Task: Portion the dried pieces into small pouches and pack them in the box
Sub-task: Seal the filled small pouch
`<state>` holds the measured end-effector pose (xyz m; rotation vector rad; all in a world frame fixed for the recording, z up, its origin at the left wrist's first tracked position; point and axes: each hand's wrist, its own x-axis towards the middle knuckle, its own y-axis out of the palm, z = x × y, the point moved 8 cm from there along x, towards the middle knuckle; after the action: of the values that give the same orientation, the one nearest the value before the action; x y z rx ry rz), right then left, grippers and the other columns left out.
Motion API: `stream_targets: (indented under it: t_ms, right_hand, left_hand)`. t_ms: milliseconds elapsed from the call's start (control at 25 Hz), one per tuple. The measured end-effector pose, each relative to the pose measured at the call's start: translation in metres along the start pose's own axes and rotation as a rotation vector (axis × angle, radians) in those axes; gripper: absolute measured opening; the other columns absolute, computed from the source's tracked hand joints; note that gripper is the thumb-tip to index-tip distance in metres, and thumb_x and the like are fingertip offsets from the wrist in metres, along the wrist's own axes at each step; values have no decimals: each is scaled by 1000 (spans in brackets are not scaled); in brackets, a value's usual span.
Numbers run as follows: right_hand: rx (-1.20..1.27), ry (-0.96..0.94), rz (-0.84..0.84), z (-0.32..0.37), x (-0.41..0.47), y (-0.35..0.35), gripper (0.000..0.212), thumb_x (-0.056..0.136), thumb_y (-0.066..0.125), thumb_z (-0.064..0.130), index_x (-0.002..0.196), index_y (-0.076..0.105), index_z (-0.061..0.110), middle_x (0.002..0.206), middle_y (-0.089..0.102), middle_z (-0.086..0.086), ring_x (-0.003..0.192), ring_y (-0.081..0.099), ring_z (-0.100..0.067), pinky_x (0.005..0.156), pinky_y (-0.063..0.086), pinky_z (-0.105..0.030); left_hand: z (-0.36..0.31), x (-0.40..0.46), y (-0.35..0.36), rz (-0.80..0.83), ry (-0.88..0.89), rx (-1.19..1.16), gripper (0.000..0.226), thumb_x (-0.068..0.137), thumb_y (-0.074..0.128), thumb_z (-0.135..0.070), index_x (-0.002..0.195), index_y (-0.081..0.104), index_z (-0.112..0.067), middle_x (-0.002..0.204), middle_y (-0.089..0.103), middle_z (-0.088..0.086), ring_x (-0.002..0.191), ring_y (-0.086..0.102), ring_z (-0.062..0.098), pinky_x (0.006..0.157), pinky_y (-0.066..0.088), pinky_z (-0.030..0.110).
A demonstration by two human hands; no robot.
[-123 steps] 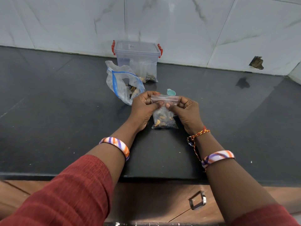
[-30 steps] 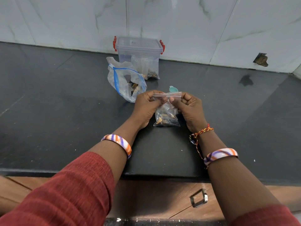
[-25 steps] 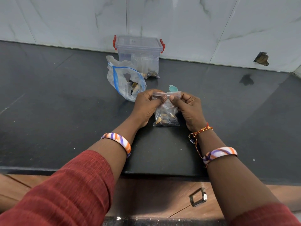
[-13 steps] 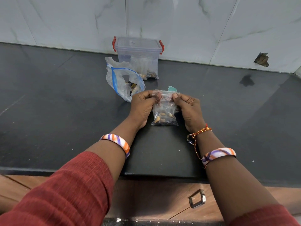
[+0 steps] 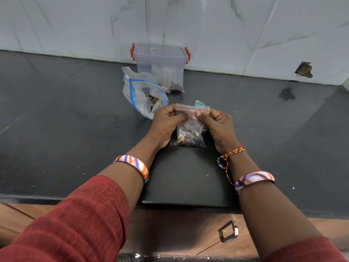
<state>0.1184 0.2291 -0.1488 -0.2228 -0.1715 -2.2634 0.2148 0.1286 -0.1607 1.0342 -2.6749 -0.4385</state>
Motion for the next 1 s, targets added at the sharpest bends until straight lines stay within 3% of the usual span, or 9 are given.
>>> stream_targets:
  t_ms: [200,360,520,640,720,880,1000]
  right_hand:
    - [-17,-27,-5,-2,2,-1,9,84,63,3,87,69,8,72,73,4,70,68,-10,71,58,-24]
    - [-26,-60,-2,0,3,1,12,85,62,2,86,70,12,73,72,4,71,67,-12,71,57,-25]
    - [-103,-69,8,2,2,3,13,87,59,3,84,69,11,77,68,-7,71,63,-17,67,54,-24]
    - [-96,-49,14,3,0,4,15,87,58,2,82,69,11,71,69,2,65,66,-8,64,55,-19]
    - [-93,-52,-6,3,0,4,14,88,58,2,83,69,10,70,69,1,64,66,-7,63,55,-19]
    - [-127,-79,-59,2,1,2,17,92,55,9,91,69,1,75,67,-14,71,60,-24,68,51,-35]
    - [-130,-57,-73,3,1,2,24,94,51,11,77,68,9,52,65,9,51,57,-1,54,47,-16]
  left_hand:
    - [-1,-1,2,12,11,43,15,80,62,6,86,68,-6,72,74,-2,73,70,11,77,58,28]
    - [-3,-2,4,21,19,92,14,81,63,3,85,68,-9,73,72,-4,73,68,9,69,58,24]
    - [-5,-4,7,43,28,152,14,83,62,1,79,66,-12,74,66,-2,77,63,13,70,56,25]
    - [-5,-5,9,20,41,189,15,84,61,2,78,66,-11,75,65,1,77,62,15,72,56,26]
    - [-3,-4,7,-13,33,187,12,85,60,1,83,68,-8,75,68,1,75,65,14,69,56,25]
    - [0,-2,2,-69,1,139,23,91,51,3,110,62,10,79,69,4,68,68,5,67,57,22]
    - [0,-3,1,-99,-13,139,24,95,46,-1,107,62,11,64,70,-5,62,67,3,65,57,20]
